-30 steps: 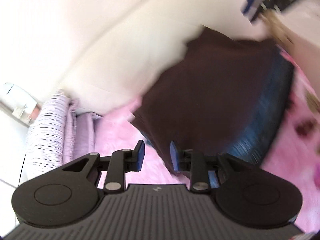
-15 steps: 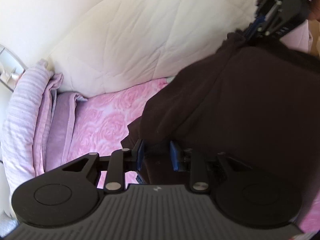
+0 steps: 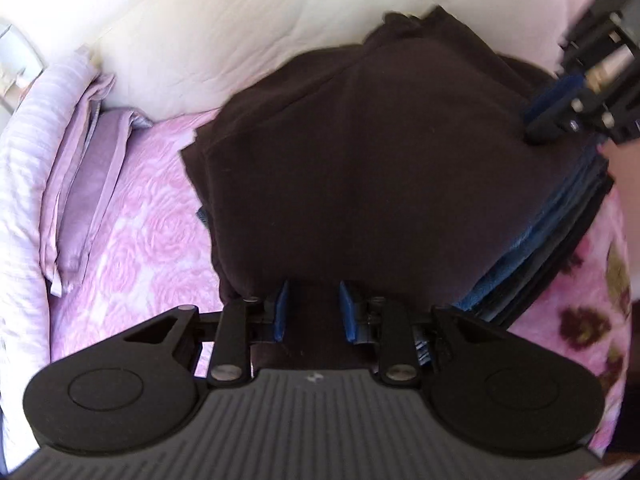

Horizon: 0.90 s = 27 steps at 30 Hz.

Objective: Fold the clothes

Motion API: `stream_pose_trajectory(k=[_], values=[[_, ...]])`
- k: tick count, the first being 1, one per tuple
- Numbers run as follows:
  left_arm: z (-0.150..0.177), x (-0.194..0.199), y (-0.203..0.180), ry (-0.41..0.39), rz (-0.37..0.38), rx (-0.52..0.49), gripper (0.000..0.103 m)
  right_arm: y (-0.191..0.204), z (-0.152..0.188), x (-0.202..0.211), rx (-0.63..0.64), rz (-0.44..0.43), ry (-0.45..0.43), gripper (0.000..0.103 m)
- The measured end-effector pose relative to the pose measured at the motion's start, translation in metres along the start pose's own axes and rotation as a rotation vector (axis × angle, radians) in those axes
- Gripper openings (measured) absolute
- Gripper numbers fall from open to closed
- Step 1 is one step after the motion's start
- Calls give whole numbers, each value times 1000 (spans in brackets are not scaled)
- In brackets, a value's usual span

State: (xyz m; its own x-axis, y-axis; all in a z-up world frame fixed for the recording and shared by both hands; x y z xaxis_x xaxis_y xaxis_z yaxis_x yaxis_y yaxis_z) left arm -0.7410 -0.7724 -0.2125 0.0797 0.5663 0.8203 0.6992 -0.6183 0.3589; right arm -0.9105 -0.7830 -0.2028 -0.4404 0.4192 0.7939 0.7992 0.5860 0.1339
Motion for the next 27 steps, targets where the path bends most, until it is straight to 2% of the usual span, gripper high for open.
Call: stream_pose_trajectory(k=[3, 6, 8, 10, 11, 17, 19, 21, 24, 27], values=[[7, 5, 4, 27, 7, 86, 24, -11, 1, -1, -77, 1, 33, 22], [17, 18, 8, 61, 5, 192, 25, -19, 8, 8, -159, 37, 90, 38], [25, 32, 8, 77, -4, 261, 25, -18, 10, 21, -205, 64, 103, 41], [33, 49, 5, 79, -1, 324, 25, -14, 14, 39, -244, 82, 76, 67], [38, 57, 4, 80, 1, 355, 26, -11, 15, 46, -253, 93, 68, 70], [54, 91, -1, 50, 44, 447, 53, 17, 29, 80, -336, 178, 55, 71], [57, 107, -2, 24, 72, 468, 74, 33, 34, 100, -378, 215, 21, 71], [63, 124, -4, -3, 86, 462, 82, 50, 37, 121, -420, 252, -19, 71], [73, 150, -7, -33, 78, 439, 89, 78, 43, 145, -493, 292, -47, 71], [86, 179, -9, -64, 68, 445, 89, 108, 48, 166, -540, 316, -72, 71]])
Point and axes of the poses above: each gripper's, at about its wrist camera, not at the fingertips, and x roughly against the way its jaws point, y to its left, z to its underside, the point moved 5 cm from there along -x, roughly the way its jaws point, and after that the axes turned 4 degrees about -x, right-handed, at the moved point
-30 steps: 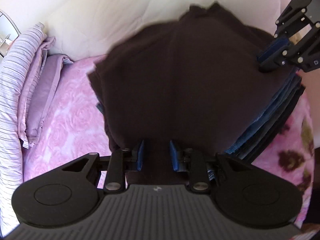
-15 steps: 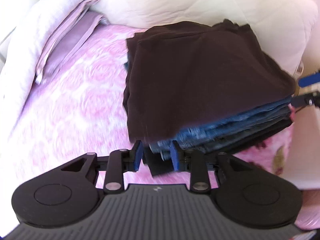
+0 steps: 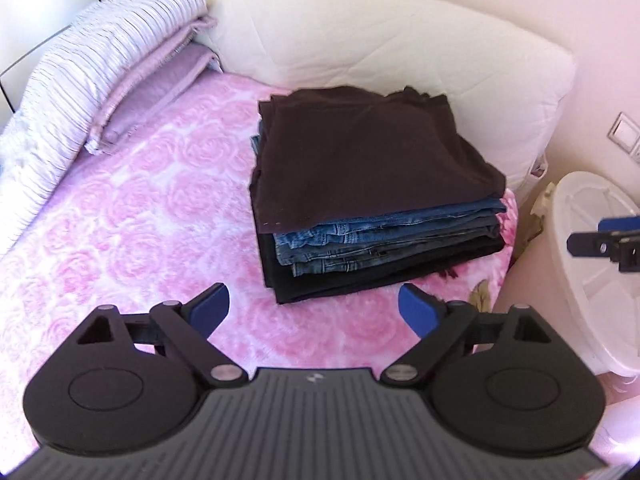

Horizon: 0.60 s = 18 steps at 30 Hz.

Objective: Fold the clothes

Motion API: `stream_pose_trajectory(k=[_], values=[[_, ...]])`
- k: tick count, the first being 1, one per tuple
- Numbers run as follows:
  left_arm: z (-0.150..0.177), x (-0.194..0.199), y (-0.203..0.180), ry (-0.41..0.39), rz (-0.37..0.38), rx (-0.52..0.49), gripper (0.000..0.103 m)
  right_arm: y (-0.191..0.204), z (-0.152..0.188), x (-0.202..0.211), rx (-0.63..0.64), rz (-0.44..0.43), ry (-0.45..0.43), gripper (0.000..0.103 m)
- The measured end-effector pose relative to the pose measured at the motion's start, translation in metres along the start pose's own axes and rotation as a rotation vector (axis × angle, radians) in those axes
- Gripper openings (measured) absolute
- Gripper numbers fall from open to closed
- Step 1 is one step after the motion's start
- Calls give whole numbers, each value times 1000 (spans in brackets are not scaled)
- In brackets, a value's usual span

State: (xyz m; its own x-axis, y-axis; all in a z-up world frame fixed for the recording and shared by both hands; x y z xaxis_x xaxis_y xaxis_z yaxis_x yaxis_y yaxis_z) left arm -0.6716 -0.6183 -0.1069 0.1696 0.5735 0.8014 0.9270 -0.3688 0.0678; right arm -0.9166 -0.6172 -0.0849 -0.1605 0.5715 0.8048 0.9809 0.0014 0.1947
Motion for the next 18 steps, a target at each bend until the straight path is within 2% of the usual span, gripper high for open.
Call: stream_pose_trajectory(k=[10, 18], values=[[40, 73, 3, -31, 75, 76, 86, 55, 31, 68, -26, 28, -95, 72], [44, 97, 0, -66, 76, 105, 83, 72, 41, 83, 7, 23, -74, 72]])
Point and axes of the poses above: each gripper's, at about its wrist camera, not at the fingertips, and x roughly against the way its jaws point, y to its left, z to its underside, the point moved 5 cm from there along -x, roughly the way its jaws point, and after that the axes turned 4 degrees about -x, right-handed, at the moved point
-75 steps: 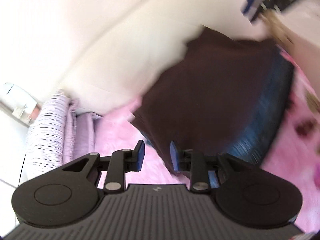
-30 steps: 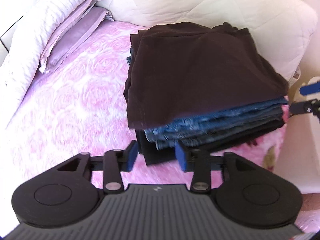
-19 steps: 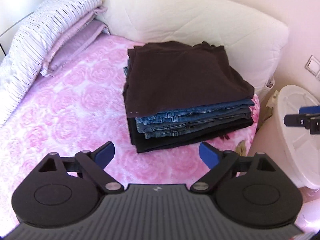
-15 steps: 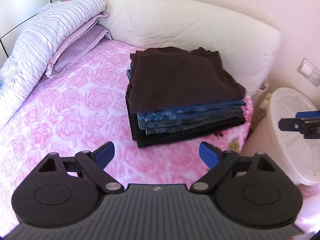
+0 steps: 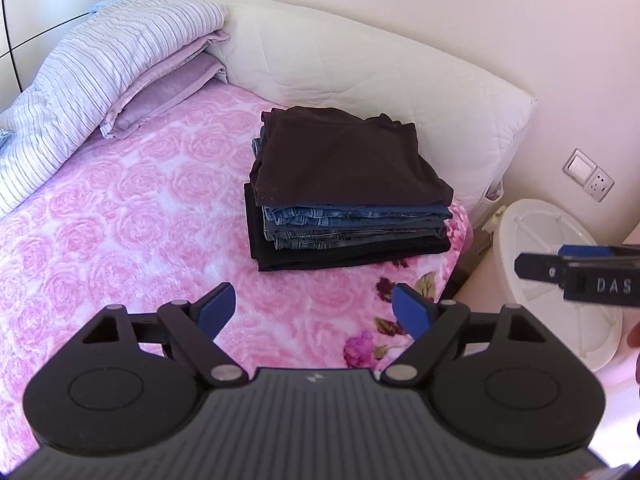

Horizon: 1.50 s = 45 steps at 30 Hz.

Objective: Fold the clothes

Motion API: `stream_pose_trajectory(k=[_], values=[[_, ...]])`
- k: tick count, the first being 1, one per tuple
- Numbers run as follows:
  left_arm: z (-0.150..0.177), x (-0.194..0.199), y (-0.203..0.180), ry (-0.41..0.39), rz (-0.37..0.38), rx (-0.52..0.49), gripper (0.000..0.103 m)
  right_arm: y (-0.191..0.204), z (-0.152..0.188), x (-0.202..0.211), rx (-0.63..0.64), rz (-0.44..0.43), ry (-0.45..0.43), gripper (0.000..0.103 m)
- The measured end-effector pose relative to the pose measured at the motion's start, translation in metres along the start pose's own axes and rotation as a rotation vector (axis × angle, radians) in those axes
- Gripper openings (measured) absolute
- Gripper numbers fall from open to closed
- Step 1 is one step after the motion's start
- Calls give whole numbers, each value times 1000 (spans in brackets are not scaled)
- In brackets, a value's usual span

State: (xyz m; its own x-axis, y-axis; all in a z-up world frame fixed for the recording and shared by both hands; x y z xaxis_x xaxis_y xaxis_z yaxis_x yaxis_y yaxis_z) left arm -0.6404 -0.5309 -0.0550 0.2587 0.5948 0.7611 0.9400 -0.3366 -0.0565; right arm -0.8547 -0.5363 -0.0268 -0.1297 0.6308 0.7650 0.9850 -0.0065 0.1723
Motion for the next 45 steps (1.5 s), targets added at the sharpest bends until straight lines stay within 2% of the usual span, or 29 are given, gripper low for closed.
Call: stream_pose_trajectory(k=[18, 21, 27, 45], values=[[6, 9, -2, -27, -51, -8, 80, 11, 8, 10, 49, 36, -11, 72], [5, 8, -1, -16, -95, -3, 80, 13, 8, 10, 64, 38, -9, 72], [3, 7, -2, -32, -85, -5, 80, 15, 8, 11, 84, 49, -16, 72], [7, -1, -7, -13, -79, -32, 80, 17, 12, 4, 80, 39, 5, 72]])
Point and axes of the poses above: each gripper's, at about its wrist camera, not at the fingertips, and x roughly against the way its jaws point, y to its left, z to its underside, the point moved 5 cm from there along -x, roughly the way its jaws point, and after that the axes turned 4 degrees about -x, right-handed, at the moved point
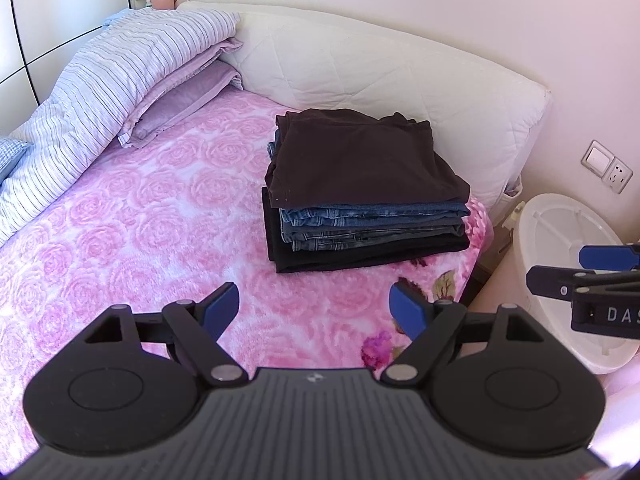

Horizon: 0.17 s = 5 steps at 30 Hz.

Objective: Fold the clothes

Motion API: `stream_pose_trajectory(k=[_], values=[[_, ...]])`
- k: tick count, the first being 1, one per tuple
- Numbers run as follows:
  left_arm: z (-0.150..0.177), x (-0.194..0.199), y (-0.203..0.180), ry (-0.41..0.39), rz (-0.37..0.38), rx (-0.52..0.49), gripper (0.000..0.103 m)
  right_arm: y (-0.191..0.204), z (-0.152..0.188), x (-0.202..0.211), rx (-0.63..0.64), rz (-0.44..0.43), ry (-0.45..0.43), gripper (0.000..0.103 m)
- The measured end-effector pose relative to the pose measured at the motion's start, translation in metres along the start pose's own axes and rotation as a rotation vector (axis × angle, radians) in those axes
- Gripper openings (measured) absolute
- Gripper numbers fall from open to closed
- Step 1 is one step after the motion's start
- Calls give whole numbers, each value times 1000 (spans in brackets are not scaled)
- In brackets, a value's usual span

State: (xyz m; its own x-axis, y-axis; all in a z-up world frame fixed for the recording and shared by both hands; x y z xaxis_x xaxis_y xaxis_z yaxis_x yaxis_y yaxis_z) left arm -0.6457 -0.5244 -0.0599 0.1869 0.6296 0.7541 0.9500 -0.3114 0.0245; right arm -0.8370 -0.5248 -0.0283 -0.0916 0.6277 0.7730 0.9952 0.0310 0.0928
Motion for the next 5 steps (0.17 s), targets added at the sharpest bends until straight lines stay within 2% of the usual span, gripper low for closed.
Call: stream_pose_trajectory(k=[5], values=[[1, 0, 0, -15, 12, 1, 80, 1, 2, 0, -1, 0, 5, 72]])
Point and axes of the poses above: each gripper's, at about its wrist camera, not at the fingertips, and x roughly against the way its jaws point, y to its left, z to its underside, the point moved 5 cm from there along -x, roughly the way its jaws point, and after that the axes turned 4 degrees about -x, right-handed, at the moved point
